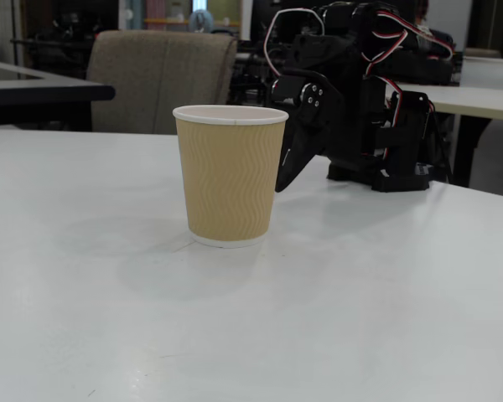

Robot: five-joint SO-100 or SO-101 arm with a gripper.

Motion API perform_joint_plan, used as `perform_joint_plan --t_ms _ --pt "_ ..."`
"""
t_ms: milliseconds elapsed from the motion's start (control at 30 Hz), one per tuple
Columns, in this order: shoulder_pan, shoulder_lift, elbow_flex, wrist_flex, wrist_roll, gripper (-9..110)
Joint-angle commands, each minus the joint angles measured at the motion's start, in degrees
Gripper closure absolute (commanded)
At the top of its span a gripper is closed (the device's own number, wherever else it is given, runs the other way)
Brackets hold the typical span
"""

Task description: Grasp a red cube and put it in the cup.

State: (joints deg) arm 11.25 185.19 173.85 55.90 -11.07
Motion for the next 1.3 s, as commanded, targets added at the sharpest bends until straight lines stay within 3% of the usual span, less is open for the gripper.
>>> perform_joint_plan --t_ms 0,267,1267 --pt "-1.32 0.88 0.62 0.26 3.78 101" --pt "-0.62 0.97 1.93 -4.04 12.92 101" --pt "-4.39 0.97 2.81 -7.38 12.57 101"
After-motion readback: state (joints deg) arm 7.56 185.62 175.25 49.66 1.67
